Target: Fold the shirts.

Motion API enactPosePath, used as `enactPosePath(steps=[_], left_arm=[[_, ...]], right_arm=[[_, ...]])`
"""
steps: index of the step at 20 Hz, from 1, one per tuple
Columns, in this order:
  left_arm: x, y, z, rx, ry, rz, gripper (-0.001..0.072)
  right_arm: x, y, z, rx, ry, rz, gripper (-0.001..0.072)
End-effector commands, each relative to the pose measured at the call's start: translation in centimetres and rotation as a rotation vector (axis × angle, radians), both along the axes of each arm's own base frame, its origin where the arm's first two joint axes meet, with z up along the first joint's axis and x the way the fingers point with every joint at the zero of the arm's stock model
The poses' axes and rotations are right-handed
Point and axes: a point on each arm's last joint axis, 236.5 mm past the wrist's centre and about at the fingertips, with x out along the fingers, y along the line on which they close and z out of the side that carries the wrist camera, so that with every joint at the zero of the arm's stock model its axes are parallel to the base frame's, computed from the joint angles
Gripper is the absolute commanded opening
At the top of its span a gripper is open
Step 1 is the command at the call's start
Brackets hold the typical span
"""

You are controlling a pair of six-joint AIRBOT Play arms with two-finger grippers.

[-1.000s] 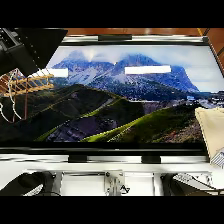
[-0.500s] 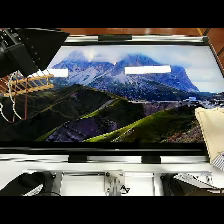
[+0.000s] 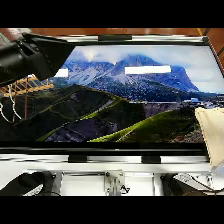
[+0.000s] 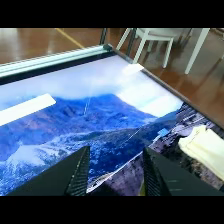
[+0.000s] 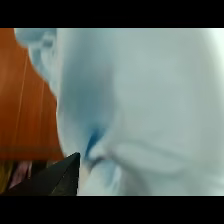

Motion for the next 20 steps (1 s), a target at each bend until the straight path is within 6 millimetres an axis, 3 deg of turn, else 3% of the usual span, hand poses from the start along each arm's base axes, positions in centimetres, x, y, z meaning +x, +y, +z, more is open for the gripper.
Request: enactPosePath(steps=[1,5,8,10,11,13,15,17,19,20], left_arm=[[1.6,0.6,-2.6,0.075,0.025,0.036,0.0396],[2.5,1.6,-7.3,0.184,0.161,0.031,0.0396],[3.0,3.1,-11.8,0.285,0.302,0.027,0.0396],[3.5,3.9,-14.9,0.331,0.411,0.036,0.0396],[3.9,4.4,-16.6,0.359,0.467,0.057,0.0395],[4.9,5.3,-20.0,0.417,0.568,0.099,0.0393],[5.3,6.8,-24.2,0.493,0.715,0.157,0.0273],[5.6,9.3,-28.7,0.610,0.855,0.243,0.0270],[6.6,11.4,-32.0,0.726,0.914,0.298,0.0275],[7.0,11.9,-33.4,0.771,0.943,0.306,0.0296]], right_arm=[[2.9,6.7,-5.9,0.344,0.012,0.153,0.0552],[9.4,13.6,-13.3,0.624,-0.001,0.351,0.0552],[15.6,20.6,-19.1,0.759,-0.021,0.527,0.0552],[20.6,26.7,-22.3,0.851,-0.059,0.672,0.0552],[23.2,29.4,-23.0,0.865,-0.084,0.757,0.0552],[29.1,34.6,-22.5,0.801,-0.146,0.969,0.0552],[33.3,38.7,-21.1,0.648,-0.176,1.171,0.0552],[34.9,40.5,-20.3,0.452,-0.086,1.299,0.0551],[34.0,40.2,-21.8,0.375,0.125,1.305,0.0403],[33.2,39.9,-23.1,0.390,0.227,1.289,0.0407]])
